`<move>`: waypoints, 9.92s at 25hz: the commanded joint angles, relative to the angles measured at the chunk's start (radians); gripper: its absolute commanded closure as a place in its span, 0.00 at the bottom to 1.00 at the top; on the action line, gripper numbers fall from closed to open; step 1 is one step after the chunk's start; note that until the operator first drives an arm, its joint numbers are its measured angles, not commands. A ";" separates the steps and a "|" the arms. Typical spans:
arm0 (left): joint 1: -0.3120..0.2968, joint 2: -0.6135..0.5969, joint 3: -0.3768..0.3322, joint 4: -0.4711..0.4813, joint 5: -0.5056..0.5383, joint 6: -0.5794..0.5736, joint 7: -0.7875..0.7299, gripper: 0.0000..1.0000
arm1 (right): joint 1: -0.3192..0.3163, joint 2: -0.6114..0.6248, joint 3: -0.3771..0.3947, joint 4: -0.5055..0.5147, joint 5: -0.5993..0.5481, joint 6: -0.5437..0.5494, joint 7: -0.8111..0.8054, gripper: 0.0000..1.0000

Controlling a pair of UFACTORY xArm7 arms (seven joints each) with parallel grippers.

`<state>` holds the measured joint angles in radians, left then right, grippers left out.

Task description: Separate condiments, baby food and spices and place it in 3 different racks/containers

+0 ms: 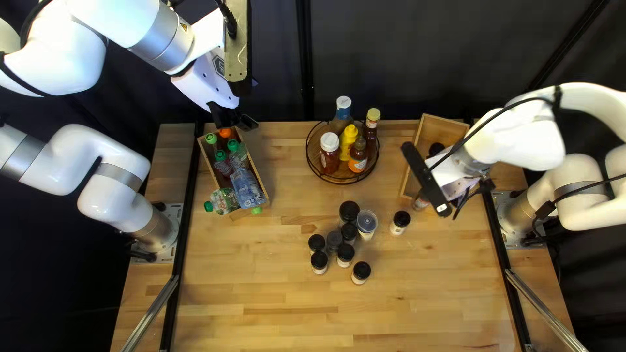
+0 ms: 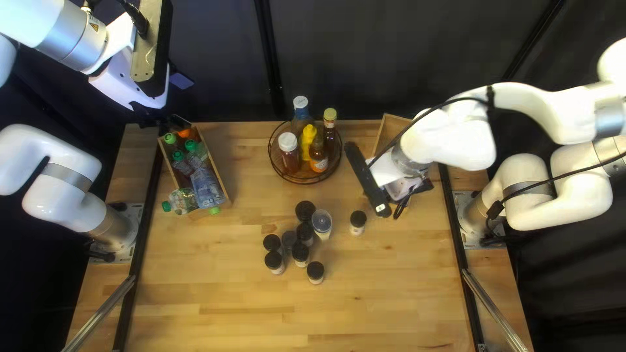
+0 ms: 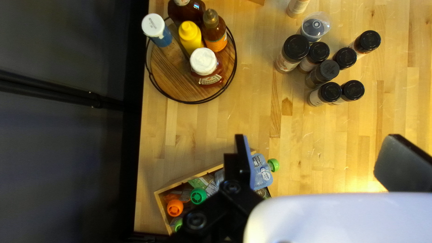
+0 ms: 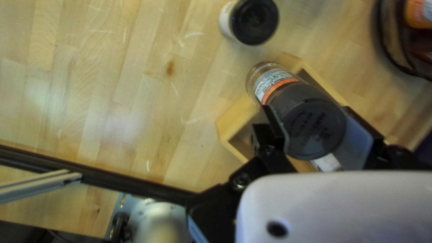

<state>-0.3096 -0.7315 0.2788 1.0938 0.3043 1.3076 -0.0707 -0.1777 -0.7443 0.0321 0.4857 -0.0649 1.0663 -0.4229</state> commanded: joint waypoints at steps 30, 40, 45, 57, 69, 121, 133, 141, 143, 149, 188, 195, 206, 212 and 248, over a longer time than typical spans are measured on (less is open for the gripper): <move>0.000 0.000 0.000 0.000 0.000 0.000 0.000 0.00 | -0.105 0.254 -0.096 -0.159 -0.080 -0.378 0.004 0.22; 0.000 0.000 0.000 0.000 0.000 0.000 0.000 0.00 | 0.018 0.117 -0.046 -0.073 0.046 -0.209 0.036 0.00; 0.000 0.000 0.000 0.000 0.000 0.000 0.000 0.00 | 0.127 0.180 -0.021 -0.057 0.167 -0.293 0.051 0.00; 0.000 0.000 0.000 0.000 0.000 0.000 0.000 0.00 | 0.143 0.459 0.066 0.001 0.119 -0.452 0.124 0.00; 0.000 0.000 0.000 0.000 0.000 0.000 0.000 0.00 | 0.124 0.566 0.056 0.035 0.089 -0.463 0.118 0.19; 0.000 0.000 0.000 0.000 0.000 0.000 0.000 0.00 | -0.103 0.038 -0.085 -0.263 -0.042 -0.217 0.251 0.99; 0.000 0.000 0.000 0.000 0.000 0.000 0.000 0.00 | -0.003 -0.021 -0.023 -0.166 0.040 -0.110 0.298 0.00; 0.000 0.000 0.000 0.000 0.000 0.000 0.000 0.00 | 0.119 0.187 0.079 0.018 0.115 -0.195 0.336 0.00; 0.000 0.000 0.000 0.000 0.000 0.000 0.000 0.00 | 0.139 0.254 0.085 0.052 0.130 -0.247 0.320 0.00; 0.000 0.000 0.000 0.000 0.000 0.000 0.000 0.00 | 0.143 0.446 0.134 0.134 0.114 -0.440 0.391 0.00; 0.000 0.000 0.000 0.000 0.000 0.000 0.000 0.00 | 0.113 0.479 0.123 0.287 -0.036 -0.294 0.476 1.00; 0.000 0.000 0.000 0.000 0.000 0.000 0.000 0.00 | 0.085 0.426 0.022 0.415 -0.002 -0.152 0.320 1.00; 0.000 0.000 0.000 0.000 0.000 0.000 0.000 0.00 | 0.042 0.684 -0.094 0.800 0.107 -0.080 0.105 0.99; 0.000 0.000 0.000 0.000 0.000 0.000 0.000 0.00 | 0.003 0.846 -0.130 0.973 0.114 -0.106 0.101 1.00; 0.000 0.000 0.000 0.000 0.000 0.000 0.000 0.00 | -0.106 1.180 -0.181 1.109 0.142 -0.176 0.076 1.00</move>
<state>-0.3096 -0.7315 0.2787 1.0938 0.3043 1.3076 -0.0707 -0.2789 0.4252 -0.1503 1.5917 0.0722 0.8918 -0.3419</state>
